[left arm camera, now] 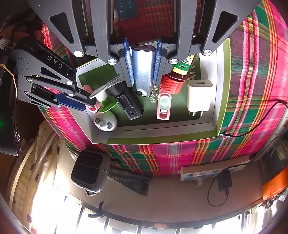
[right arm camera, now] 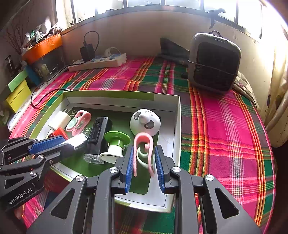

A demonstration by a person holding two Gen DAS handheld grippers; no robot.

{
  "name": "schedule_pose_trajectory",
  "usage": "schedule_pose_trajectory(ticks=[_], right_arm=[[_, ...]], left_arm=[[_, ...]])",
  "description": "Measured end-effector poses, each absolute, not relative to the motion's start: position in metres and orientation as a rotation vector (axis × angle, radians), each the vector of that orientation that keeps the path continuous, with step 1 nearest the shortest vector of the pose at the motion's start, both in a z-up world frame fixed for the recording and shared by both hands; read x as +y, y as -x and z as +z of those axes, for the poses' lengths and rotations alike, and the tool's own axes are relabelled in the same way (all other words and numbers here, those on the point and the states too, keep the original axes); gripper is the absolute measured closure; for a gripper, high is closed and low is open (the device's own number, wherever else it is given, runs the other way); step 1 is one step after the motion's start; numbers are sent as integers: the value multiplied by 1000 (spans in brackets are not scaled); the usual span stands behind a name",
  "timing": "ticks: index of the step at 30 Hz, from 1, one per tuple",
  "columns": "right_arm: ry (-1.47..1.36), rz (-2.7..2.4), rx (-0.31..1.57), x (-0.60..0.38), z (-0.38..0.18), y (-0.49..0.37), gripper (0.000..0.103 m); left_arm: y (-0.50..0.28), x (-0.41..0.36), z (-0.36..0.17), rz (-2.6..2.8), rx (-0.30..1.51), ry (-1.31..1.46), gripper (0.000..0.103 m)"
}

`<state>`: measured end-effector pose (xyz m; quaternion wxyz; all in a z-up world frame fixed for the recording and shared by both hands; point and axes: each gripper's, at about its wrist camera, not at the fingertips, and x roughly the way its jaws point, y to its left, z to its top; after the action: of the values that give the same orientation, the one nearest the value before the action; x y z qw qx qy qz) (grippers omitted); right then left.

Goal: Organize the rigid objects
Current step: 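Lower the lighter and hook into the tray with both tools, then open both tools to release the lighter and hook, then lift away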

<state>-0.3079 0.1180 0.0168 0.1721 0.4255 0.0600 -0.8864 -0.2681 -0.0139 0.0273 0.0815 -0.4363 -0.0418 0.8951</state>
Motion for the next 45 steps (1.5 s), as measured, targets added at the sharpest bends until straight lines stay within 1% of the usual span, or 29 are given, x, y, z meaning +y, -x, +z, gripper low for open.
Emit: schedule_pose_trajectory(ticks=[9,13,18,23,28,30,31,32,34,45], right_arm=[[-1203,-2522,174,118,18,307,76],[-1200,-2522,172,118,18,307,73],[-1198,-2523,171,118,18,307,73],[-1195,-2525,168,119,18,307,73],[-1184,-2534,160,120,19,303,72],[-1173,-2535,148,121,21,300,70],[-1168,-2533,142,121,22,298,67],[-1159,-2536,140,122,24,296,60],[-1150,-2542,143,122,26,293,53],[-1124,-2554,111,126,35,271,52]], left_arm=[[268,-14,26,2678,-124,1304,80],[267,-14,27,2677,-119,1302,80],[267,-14,26,2679,-119,1308,79],[266,-15,26,2680,-116,1307,75],[262,-15,30,2692,-107,1291,73],[259,-15,32,2699,-101,1281,73],[257,-15,34,2702,-96,1273,72],[255,-16,36,2705,-88,1271,71],[252,-16,38,2714,-82,1266,70],[228,-24,50,2743,-117,1234,70]])
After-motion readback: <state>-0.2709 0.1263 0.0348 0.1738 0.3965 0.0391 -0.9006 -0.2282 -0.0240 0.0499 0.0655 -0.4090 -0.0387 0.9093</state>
